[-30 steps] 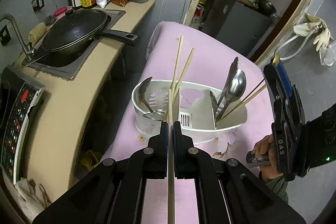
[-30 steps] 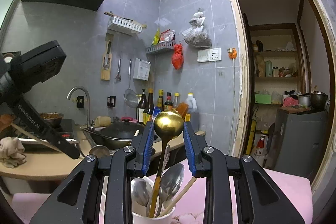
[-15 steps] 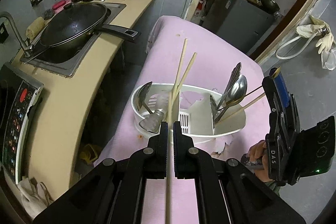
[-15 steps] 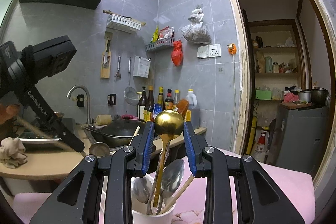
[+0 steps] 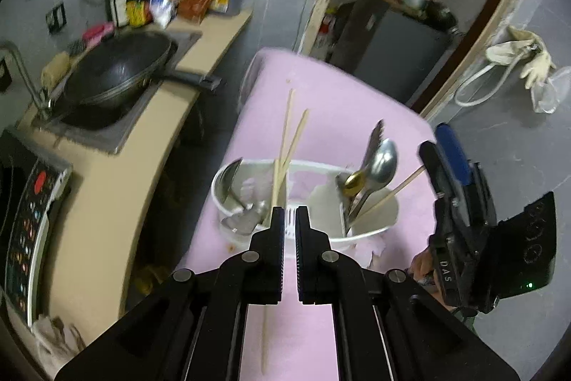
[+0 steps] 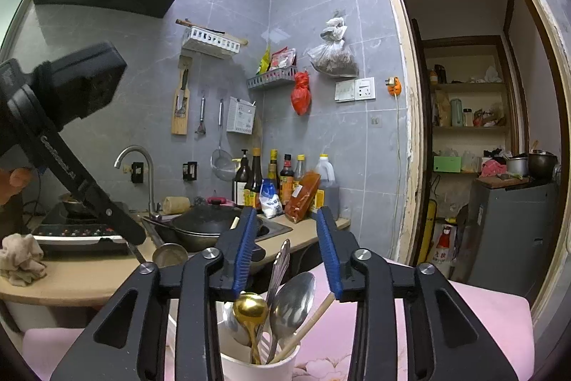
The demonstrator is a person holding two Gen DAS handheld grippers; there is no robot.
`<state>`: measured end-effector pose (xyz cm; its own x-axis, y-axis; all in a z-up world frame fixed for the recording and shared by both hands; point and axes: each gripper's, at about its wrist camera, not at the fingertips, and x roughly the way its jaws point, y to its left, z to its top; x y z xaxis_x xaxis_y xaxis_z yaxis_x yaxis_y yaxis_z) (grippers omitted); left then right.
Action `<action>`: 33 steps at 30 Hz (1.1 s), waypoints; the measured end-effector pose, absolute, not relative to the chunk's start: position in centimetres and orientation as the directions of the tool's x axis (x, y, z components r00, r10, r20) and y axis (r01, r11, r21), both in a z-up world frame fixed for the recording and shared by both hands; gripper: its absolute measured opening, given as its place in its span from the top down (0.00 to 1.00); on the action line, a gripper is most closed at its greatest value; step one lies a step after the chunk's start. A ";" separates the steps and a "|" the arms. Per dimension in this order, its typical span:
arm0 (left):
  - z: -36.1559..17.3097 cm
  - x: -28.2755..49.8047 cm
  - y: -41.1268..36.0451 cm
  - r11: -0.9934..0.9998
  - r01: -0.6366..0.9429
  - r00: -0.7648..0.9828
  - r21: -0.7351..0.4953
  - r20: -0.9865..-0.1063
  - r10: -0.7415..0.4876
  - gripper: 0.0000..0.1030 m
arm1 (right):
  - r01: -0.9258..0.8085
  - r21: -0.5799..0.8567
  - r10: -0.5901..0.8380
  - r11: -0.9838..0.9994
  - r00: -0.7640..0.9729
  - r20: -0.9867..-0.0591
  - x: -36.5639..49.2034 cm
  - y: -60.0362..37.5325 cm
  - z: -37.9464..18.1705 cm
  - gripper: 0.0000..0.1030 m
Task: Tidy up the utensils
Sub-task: 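Lower the gold spoon into the caddy and open the right gripper, then lower the chopstick into the caddy and open the left gripper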
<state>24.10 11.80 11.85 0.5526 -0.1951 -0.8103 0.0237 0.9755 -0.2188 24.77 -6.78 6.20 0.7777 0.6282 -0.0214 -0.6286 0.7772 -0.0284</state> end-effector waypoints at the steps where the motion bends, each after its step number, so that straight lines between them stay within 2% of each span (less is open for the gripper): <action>1: 11.9 23.9 11.6 0.976 0.032 0.567 -0.217 -0.800 -0.196 0.93 | -0.628 -0.028 0.627 0.778 0.779 -0.021 24.7 -6.8 6.3 0.67; 6: 11.7 22.3 11.2 0.970 0.078 0.667 -0.232 -0.710 -0.224 0.77 | -0.615 -0.027 0.614 0.788 0.789 -0.023 24.2 -7.1 6.4 0.65; 8: 11.7 21.6 11.2 0.965 0.101 0.705 -0.242 -0.667 -0.241 0.74 | -0.608 -0.030 0.607 0.794 0.794 -0.020 23.9 -7.4 6.4 0.56; 11: 11.8 20.4 11.6 0.957 0.126 0.763 -0.261 -0.591 -0.262 0.69 | -0.594 -0.024 0.594 0.804 0.804 -0.011 23.2 -8.0 6.4 0.51; 15: 11.0 17.9 12.3 0.972 0.097 0.853 -0.214 -0.485 -0.192 0.53 | -0.583 -0.019 0.583 0.812 0.812 -0.009 22.4 -8.8 6.5 0.45; 17: 10.0 17.3 12.6 0.981 0.072 0.870 -0.182 -0.469 -0.151 0.53 | -0.575 -0.018 0.575 0.818 0.818 -0.007 21.9 -9.2 6.4 0.28; 21: 6.9 18.2 13.2 0.987 0.026 0.848 -0.159 -0.519 -0.106 0.53 | -0.566 -0.012 0.566 0.824 0.824 0.000 21.0 -9.8 6.4 0.22; 26: 3.9 20.5 14.0 0.976 0.001 0.799 -0.217 -0.586 -0.131 0.53 | -0.557 -0.004 0.557 0.830 0.830 -0.004 19.5 -11.0 6.0 0.00; 28: 3.0 21.0 14.4 0.970 -0.002 0.789 -0.244 -0.596 -0.148 0.53 | -0.549 0.000 0.549 0.836 0.836 -0.002 19.0 -11.5 5.9 0.00; 31: 2.5 21.4 14.9 0.961 -0.001 0.782 -0.278 -0.599 -0.173 0.61 | -0.529 0.010 0.529 0.849 0.849 -0.015 17.9 -12.6 5.4 0.00; 32: 2.3 21.6 15.0 0.958 0.004 0.779 -0.286 -0.600 -0.183 0.68 | -0.524 0.022 0.524 0.851 0.851 -0.019 17.6 -13.0 5.2 0.00; 33: 2.2 21.7 14.9 0.959 0.008 0.775 -0.285 -0.604 -0.186 0.79 | -0.521 0.035 0.521 0.853 0.853 -0.022 17.4 -13.5 4.9 0.00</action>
<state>21.72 14.95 2.19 0.7748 -0.1862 -0.6042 0.0082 0.9586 -0.2848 17.37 -13.45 4.94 0.8531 0.5214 -0.0219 -0.5205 0.8531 0.0346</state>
